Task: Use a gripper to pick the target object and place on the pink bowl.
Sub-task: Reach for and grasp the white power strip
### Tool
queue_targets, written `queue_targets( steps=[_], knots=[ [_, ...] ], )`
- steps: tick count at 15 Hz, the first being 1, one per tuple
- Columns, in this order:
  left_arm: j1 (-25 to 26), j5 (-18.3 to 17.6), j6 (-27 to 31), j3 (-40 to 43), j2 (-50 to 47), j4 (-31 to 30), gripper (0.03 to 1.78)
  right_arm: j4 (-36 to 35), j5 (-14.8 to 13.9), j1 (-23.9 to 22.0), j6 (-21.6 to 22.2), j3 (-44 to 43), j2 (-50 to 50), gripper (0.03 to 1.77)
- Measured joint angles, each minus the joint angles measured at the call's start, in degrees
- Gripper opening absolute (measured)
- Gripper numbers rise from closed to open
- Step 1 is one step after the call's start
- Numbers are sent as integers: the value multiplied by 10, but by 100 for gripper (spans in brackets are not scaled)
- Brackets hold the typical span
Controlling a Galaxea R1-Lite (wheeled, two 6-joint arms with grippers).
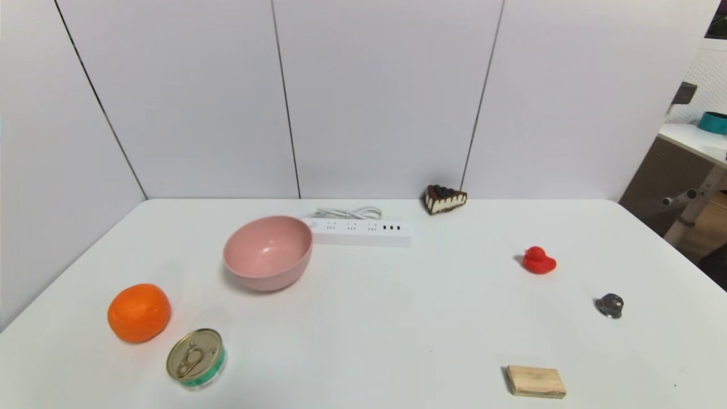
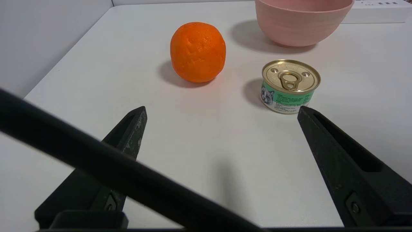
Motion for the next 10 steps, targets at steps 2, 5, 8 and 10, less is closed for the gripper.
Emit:
queue_targets(
  steps=[2, 5, 8, 10],
  knots=[
    [0, 0, 0, 0, 0, 0, 169, 0, 0, 0, 0, 0, 0, 171],
    [0, 1, -3, 0, 0, 0, 169, 0, 0, 0, 0, 0, 0, 171],
    [1, 1, -4, 0, 1, 0, 169, 0, 0, 0, 0, 0, 0, 171],
    [1, 0, 2, -15, 19, 0, 169, 0, 0, 0, 0, 0, 0, 171]
  ],
)
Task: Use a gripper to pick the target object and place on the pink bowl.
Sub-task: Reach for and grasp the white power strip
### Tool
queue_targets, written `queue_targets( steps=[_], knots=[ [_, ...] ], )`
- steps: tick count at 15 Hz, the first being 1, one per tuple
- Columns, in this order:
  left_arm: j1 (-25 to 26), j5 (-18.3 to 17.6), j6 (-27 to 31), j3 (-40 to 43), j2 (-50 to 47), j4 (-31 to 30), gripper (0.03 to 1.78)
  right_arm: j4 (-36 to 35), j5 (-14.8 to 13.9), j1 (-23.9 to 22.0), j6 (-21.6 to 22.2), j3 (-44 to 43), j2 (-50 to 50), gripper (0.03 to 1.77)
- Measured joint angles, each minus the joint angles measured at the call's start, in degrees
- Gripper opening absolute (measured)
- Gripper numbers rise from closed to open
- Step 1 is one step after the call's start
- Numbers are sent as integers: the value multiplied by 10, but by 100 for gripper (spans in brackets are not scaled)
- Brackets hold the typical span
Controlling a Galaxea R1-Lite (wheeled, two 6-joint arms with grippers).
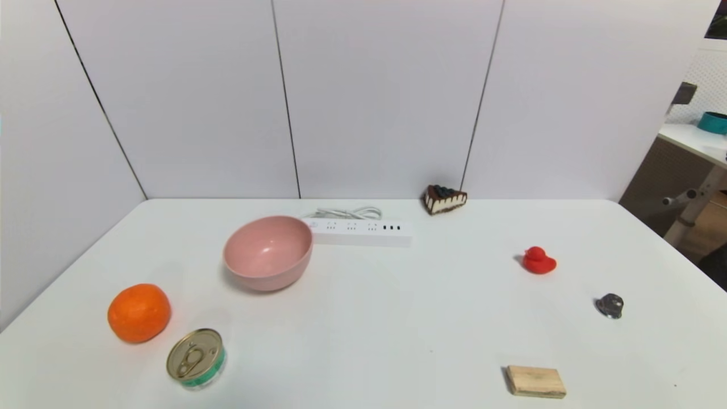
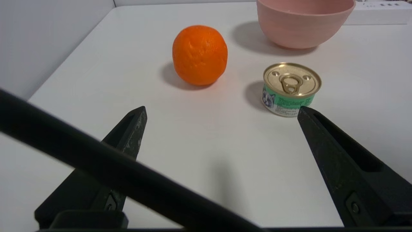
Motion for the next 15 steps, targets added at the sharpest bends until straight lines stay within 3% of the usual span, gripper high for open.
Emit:
queue_targets(
  steps=[5, 10, 15],
  knots=[
    [-1, -4, 40, -161, 168, 3, 169, 0, 0, 0, 0, 0, 0, 171],
    [-4, -45, 162, -403, 452, 13, 169, 0, 0, 0, 0, 0, 0, 171],
    [-72, -75, 247, -661, 708, 129, 169, 0, 0, 0, 0, 0, 0, 171]
  ],
)
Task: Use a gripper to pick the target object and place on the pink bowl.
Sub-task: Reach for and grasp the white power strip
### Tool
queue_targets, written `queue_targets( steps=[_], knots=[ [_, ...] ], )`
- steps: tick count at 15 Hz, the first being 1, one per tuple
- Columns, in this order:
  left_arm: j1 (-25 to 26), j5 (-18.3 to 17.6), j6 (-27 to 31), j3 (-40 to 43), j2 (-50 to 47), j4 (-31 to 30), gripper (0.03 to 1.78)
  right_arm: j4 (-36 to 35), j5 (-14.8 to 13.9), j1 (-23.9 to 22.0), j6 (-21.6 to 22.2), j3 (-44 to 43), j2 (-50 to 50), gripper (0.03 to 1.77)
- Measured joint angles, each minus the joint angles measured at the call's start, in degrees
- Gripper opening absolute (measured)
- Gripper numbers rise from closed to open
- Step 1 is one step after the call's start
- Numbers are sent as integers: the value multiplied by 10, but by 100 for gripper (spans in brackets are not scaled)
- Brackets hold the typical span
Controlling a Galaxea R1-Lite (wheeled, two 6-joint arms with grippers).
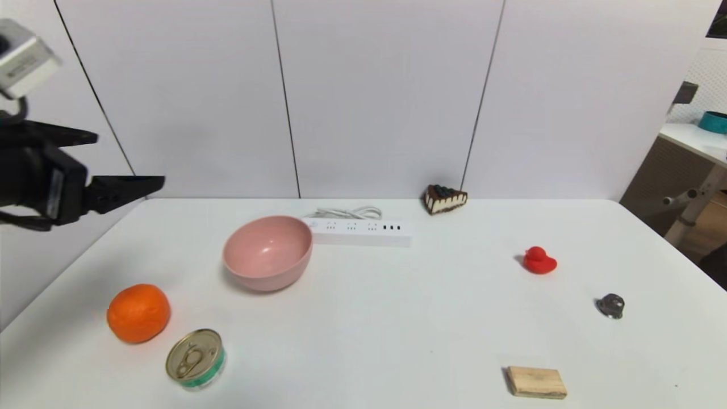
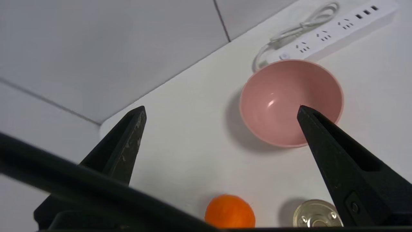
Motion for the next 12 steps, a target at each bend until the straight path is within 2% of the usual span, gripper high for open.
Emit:
queue_targets(
  steps=[2, 4, 8, 11, 12],
  knots=[
    [-37, -8, 6, -64, 80, 30, 169, 0, 0, 0, 0, 0, 0, 171],
    [-71, -35, 8, -120, 154, 39, 169, 0, 0, 0, 0, 0, 0, 171],
    [-111, -132, 12, -217, 285, 39, 169, 0, 0, 0, 0, 0, 0, 171],
    [-127, -212, 13, -311, 376, 36, 169, 0, 0, 0, 0, 0, 0, 171],
    [-130, -229, 13, -340, 401, 37, 169, 0, 0, 0, 0, 0, 0, 171]
  ],
)
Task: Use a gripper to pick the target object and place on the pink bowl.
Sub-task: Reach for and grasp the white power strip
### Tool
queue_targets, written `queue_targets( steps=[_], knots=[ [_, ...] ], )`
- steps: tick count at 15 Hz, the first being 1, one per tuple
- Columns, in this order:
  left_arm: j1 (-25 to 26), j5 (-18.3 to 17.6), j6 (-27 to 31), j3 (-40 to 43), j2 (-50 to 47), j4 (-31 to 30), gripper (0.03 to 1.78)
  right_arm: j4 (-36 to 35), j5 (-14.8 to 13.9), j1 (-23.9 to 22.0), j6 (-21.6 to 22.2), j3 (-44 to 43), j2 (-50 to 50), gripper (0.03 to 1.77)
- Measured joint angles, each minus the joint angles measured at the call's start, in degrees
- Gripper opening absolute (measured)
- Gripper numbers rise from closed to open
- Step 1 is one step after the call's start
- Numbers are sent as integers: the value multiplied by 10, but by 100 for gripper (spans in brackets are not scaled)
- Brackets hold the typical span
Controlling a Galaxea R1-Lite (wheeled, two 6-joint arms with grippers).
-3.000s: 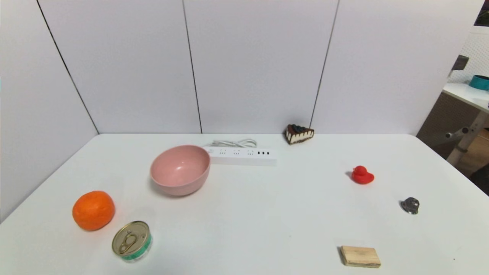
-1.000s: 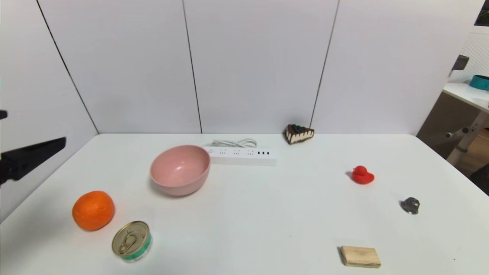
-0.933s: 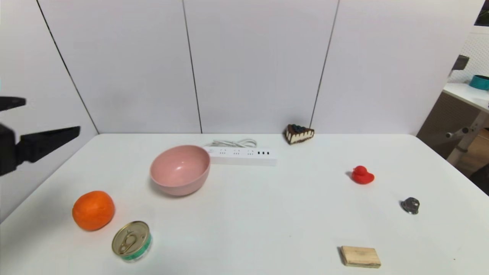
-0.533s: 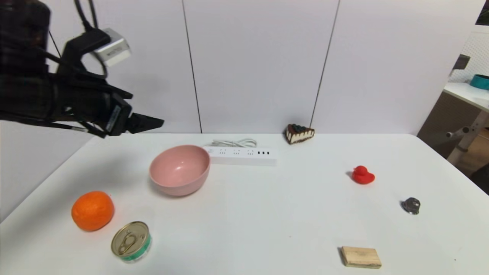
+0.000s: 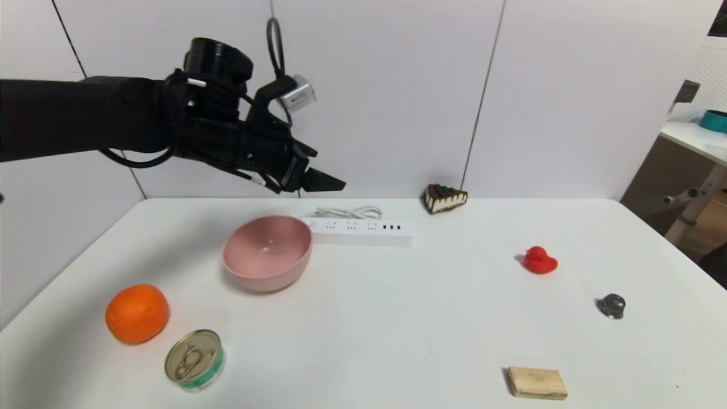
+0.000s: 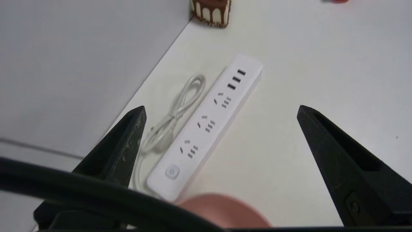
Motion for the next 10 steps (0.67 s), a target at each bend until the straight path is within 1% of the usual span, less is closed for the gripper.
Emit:
queue_targets(
  steps=[2, 4, 6, 7, 10],
  knots=[
    [-6, -31, -1, -61, 54, 0, 169, 0, 0, 0, 0, 0, 0, 171],
    [-8, -58, -3, -100, 97, -9, 169, 0, 0, 0, 0, 0, 0, 171],
    [-8, -83, -9, -113, 136, -47, 169, 0, 0, 0, 0, 0, 0, 171],
    [-8, -90, -13, -115, 152, -66, 169, 0, 0, 0, 0, 0, 0, 171],
    [-7, -98, -33, -118, 196, -133, 169, 0, 0, 0, 0, 0, 0, 171]
  ],
)
